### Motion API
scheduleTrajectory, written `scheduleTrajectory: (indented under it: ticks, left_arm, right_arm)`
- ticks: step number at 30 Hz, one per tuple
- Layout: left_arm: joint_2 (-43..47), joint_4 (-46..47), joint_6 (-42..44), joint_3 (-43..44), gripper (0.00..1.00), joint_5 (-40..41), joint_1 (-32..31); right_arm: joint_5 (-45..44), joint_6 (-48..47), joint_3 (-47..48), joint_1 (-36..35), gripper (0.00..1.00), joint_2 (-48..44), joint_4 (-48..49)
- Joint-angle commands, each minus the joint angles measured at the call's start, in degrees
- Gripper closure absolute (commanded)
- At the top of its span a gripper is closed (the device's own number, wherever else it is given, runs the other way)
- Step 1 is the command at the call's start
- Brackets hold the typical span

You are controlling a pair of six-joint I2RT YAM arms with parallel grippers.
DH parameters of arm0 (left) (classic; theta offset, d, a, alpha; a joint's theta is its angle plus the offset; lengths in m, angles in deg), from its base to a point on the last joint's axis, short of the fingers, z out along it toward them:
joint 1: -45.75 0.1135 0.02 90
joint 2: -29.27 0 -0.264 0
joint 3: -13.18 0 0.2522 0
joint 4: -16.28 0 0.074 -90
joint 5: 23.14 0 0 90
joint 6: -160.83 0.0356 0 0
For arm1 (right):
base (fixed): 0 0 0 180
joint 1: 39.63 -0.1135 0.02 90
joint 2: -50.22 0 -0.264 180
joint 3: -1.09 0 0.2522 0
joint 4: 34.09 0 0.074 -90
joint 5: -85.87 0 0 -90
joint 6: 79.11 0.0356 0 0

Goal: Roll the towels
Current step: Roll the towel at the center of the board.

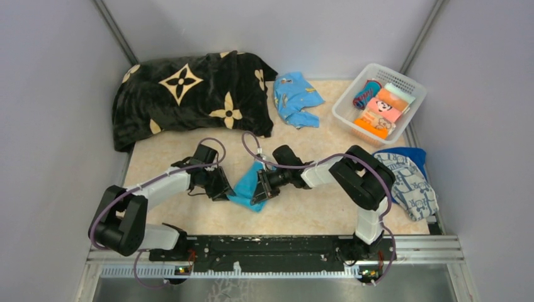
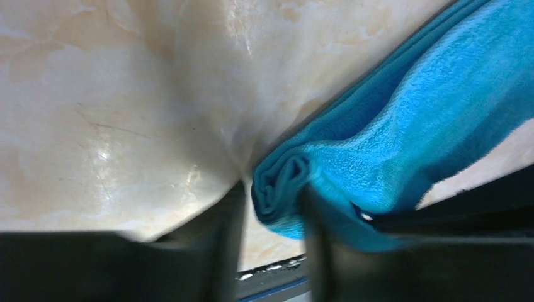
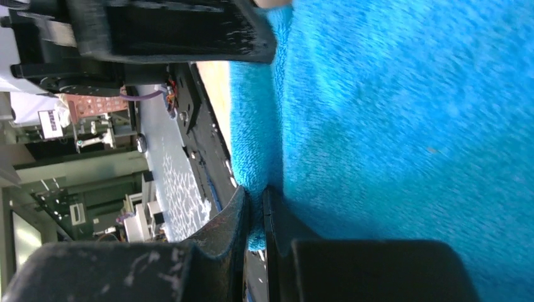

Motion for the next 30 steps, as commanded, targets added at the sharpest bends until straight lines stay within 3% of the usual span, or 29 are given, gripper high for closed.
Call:
scheduleTrajectory:
  ticks: [1, 3, 6, 12, 18, 25, 30]
  left_arm:
    - [3.0, -3.9, 0.8, 0.6, 0.46, 5.8, -0.2]
    - [5.8, -4.1, 0.3, 0.1, 0.33, 6.1, -0.2]
    - [10.0, -4.4, 0.0, -1.2, 0.23, 5.2, -0.2]
    - [16.9, -4.9, -0.4, -5.4, 0.17, 1.0, -0.2]
    - [21.5, -0.3, -1.4, -9.2, 0.12, -4.5, -0.2]
    - [19.5, 9.1, -2.9, -11.4, 0.13, -8.1, -0.3]
    - [13.6, 14.4, -3.6, -11.0, 0.29, -8.1, -0.3]
  right_arm:
    - [1.9, 2.7, -2.5, 2.4, 1.0, 1.4, 4.6]
    - [2.3, 3.3, -3.2, 2.9, 1.0, 2.0, 5.5]
    - [2.8, 4.8, -4.0, 3.6, 1.0, 3.7, 7.9]
    - [3.7, 9.1, -6.3, 5.1, 1.0, 6.8, 14.1]
    - [3.2, 8.9, -6.2, 5.4, 0.98, 7.3, 13.4]
    - [2.3, 8.0, -5.5, 5.4, 0.97, 6.9, 11.2]
    - [1.0, 5.8, -4.8, 5.4, 0.94, 4.9, 7.5]
